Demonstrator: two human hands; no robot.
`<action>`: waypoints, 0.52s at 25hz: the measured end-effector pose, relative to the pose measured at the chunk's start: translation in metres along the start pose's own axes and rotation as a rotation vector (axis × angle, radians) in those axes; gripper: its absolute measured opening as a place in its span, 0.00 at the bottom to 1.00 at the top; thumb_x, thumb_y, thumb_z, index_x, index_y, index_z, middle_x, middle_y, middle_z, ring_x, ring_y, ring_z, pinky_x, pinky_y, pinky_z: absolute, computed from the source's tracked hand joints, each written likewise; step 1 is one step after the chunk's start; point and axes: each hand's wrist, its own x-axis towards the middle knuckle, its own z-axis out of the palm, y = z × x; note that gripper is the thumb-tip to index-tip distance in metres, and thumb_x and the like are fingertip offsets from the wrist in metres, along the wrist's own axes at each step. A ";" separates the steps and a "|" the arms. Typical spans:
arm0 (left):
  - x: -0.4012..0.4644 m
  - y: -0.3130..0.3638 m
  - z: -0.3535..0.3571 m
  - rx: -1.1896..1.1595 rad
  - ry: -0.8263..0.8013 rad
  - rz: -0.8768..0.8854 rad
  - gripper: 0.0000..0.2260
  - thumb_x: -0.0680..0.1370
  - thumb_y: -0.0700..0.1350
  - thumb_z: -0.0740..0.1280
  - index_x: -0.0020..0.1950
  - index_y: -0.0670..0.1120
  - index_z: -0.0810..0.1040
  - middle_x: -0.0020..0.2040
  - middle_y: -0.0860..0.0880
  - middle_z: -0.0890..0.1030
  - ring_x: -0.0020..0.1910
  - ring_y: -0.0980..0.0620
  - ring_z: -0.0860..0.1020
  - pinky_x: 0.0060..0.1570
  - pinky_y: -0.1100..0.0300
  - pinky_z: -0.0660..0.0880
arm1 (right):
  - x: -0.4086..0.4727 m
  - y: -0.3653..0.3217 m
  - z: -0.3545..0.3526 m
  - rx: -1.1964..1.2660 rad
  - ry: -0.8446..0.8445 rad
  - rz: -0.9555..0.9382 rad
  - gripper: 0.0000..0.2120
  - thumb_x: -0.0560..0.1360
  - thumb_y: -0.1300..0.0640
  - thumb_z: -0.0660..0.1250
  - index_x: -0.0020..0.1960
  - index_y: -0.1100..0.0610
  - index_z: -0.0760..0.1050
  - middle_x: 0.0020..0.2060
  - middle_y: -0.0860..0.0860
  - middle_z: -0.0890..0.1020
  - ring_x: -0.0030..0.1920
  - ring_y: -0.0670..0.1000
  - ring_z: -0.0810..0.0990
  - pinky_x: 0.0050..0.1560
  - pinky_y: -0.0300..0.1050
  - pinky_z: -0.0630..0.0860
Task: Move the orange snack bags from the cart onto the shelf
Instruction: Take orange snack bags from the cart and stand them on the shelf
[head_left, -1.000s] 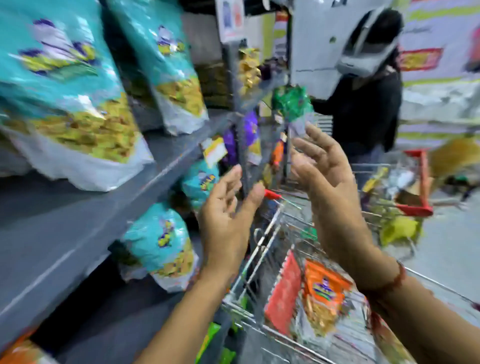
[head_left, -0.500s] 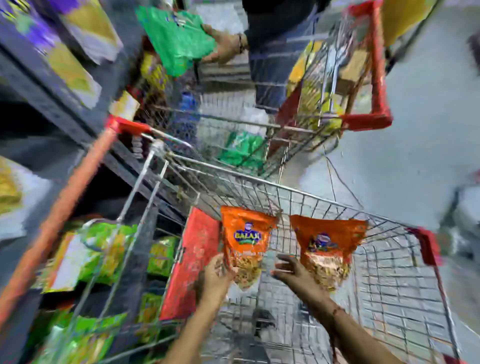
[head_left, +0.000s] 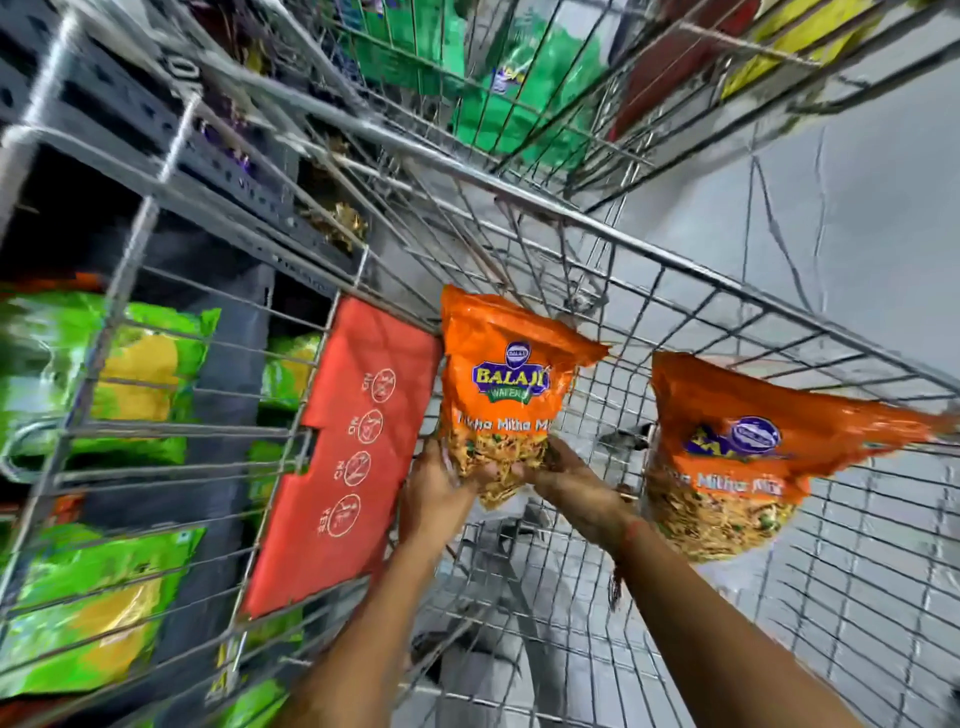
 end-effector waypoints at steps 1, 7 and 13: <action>-0.002 0.002 -0.001 0.049 0.021 -0.011 0.34 0.66 0.66 0.69 0.64 0.48 0.69 0.41 0.47 0.80 0.36 0.47 0.78 0.34 0.57 0.73 | -0.005 -0.002 0.002 0.005 0.015 0.010 0.20 0.73 0.64 0.72 0.62 0.49 0.75 0.57 0.50 0.84 0.61 0.54 0.80 0.58 0.47 0.78; -0.048 0.012 -0.018 0.058 -0.023 0.076 0.51 0.53 0.83 0.49 0.63 0.50 0.69 0.53 0.47 0.82 0.51 0.43 0.81 0.52 0.53 0.76 | -0.063 -0.016 0.006 -0.044 0.049 -0.058 0.22 0.70 0.54 0.76 0.63 0.52 0.76 0.60 0.53 0.83 0.60 0.52 0.81 0.52 0.38 0.77; -0.116 0.030 -0.078 0.046 0.139 0.255 0.35 0.61 0.77 0.60 0.52 0.49 0.72 0.40 0.47 0.81 0.43 0.43 0.81 0.46 0.49 0.76 | -0.145 -0.054 0.051 -0.059 0.064 -0.315 0.24 0.64 0.47 0.77 0.58 0.51 0.79 0.59 0.56 0.82 0.59 0.56 0.80 0.54 0.47 0.76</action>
